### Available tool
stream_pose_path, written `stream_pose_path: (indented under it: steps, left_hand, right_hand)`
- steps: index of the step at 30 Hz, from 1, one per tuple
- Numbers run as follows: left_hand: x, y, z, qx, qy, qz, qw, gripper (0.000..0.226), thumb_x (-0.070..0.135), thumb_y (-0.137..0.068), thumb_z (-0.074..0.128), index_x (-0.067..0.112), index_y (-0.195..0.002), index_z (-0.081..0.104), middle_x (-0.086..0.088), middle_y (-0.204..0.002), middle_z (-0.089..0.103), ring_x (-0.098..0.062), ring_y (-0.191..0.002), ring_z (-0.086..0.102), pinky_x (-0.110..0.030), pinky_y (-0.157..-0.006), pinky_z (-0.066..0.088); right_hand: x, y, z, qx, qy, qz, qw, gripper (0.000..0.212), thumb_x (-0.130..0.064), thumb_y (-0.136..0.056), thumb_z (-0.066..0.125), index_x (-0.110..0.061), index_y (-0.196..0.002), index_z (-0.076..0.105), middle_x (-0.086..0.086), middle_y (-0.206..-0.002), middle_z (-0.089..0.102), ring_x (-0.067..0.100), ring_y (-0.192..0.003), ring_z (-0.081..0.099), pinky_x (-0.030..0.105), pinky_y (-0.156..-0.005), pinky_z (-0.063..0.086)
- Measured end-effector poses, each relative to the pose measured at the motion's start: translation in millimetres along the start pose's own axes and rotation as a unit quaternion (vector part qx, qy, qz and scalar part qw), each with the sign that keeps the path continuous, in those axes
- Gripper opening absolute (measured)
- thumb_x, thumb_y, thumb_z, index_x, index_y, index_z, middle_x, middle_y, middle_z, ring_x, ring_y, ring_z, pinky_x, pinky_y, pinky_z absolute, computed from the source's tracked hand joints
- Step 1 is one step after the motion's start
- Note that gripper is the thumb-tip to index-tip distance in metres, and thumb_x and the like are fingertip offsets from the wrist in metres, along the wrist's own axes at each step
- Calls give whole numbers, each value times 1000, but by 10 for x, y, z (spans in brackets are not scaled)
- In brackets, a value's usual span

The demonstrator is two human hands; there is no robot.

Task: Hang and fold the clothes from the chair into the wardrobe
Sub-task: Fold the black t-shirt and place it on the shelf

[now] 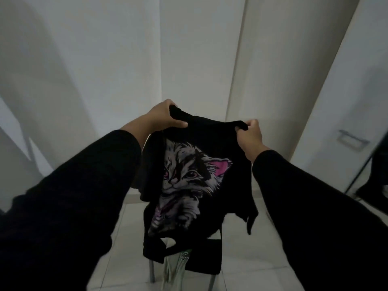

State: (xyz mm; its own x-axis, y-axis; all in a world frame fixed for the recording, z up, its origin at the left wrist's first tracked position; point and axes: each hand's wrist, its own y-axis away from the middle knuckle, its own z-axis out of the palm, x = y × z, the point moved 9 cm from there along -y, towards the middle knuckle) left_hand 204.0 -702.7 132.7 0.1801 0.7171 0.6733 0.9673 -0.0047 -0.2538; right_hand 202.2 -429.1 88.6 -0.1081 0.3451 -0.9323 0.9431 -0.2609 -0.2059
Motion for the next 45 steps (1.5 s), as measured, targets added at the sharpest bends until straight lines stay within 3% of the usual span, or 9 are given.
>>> stream_pose_path:
  steps: [11, 16, 19, 22, 29, 32, 38, 42, 45]
  left_hand:
    - [-151, 139, -52, 25, -144, -24, 989, 26, 6, -91, 52, 12, -114, 64, -15, -115, 59, -30, -97, 55, -28, -68, 46]
    - [-334, 111, -60, 23, -96, -44, 994, 21, 14, -94, 49, 6, -102, 67, -15, -95, 64, -25, -84, 55, -34, -79, 52]
    - [-411, 135, -52, 8, -110, -62, 992, 26, 31, -93, 56, 8, -96, 67, -3, -71, 54, -18, -67, 48, -22, -59, 38]
    - [-500, 151, -16, -7, -118, -70, 991, 31, 37, -92, 57, 10, -102, 68, -5, -84, 60, -26, -88, 57, -25, -73, 41]
    - [-663, 108, 185, -60, -1, -86, 995, 35, 43, -91, 56, 15, -108, 68, -5, -105, 66, -22, -100, 60, -33, -92, 48]
    - [-574, 91, 326, -85, 98, -112, 985, 34, 43, -93, 52, 13, -105, 64, -5, -100, 65, -21, -91, 62, -32, -82, 50]
    - [-41, 5, 668, -138, 183, -69, 971, 32, 35, -95, 48, 16, -118, 57, 6, -108, 58, -9, -99, 52, -20, -75, 41]
    - [200, -124, 764, -116, 143, -8, 983, 75, 47, -84, 56, 18, -148, 28, 1, -150, 34, -18, -130, 39, -29, -104, 33]
    - [165, -173, 743, -108, 144, -3, 984, 38, 46, -92, 49, 16, -115, 56, -5, -119, 56, -24, -112, 52, -28, -88, 41]
  right_hand:
    - [-7, 4, -82, 22, 98, -13, 995, 22, -20, -96, 50, -7, -112, 59, 5, -97, 53, 20, -88, 50, 25, -75, 38]
    - [90, -12, -99, 19, 110, -1, 994, 23, -24, -95, 53, -6, -106, 62, 6, -92, 56, 21, -84, 52, 25, -71, 36]
    - [171, -20, -100, 5, 130, 3, 991, 24, -26, -94, 56, -5, -100, 63, 8, -89, 57, 23, -83, 54, 25, -68, 36]
    - [259, -49, -83, -1, 165, 13, 986, 26, -27, -93, 57, -4, -103, 65, 9, -90, 57, 23, -83, 52, 25, -69, 35]
    - [401, -129, -69, 18, 184, 40, 982, 27, -23, -94, 53, -1, -102, 66, 11, -93, 59, 27, -87, 57, 26, -69, 36]
    - [348, -119, -50, 39, 187, 48, 980, 25, -25, -93, 54, -4, -98, 66, 13, -102, 61, 27, -90, 58, 26, -69, 38]
    - [152, -141, 537, -59, 16, 30, 998, 16, -11, -80, 56, -23, -79, 68, 7, -88, 70, 30, -90, 68, 43, -85, 57]
    - [-176, 108, 930, -206, -61, -6, 977, 22, -7, -94, 45, -18, -100, 64, 3, -89, 65, 19, -83, 64, 31, -73, 55]
    - [-142, 128, 1074, -270, -143, 24, 952, 25, -12, -100, 36, -16, -112, 59, 1, -85, 63, 14, -74, 59, 24, -59, 47]
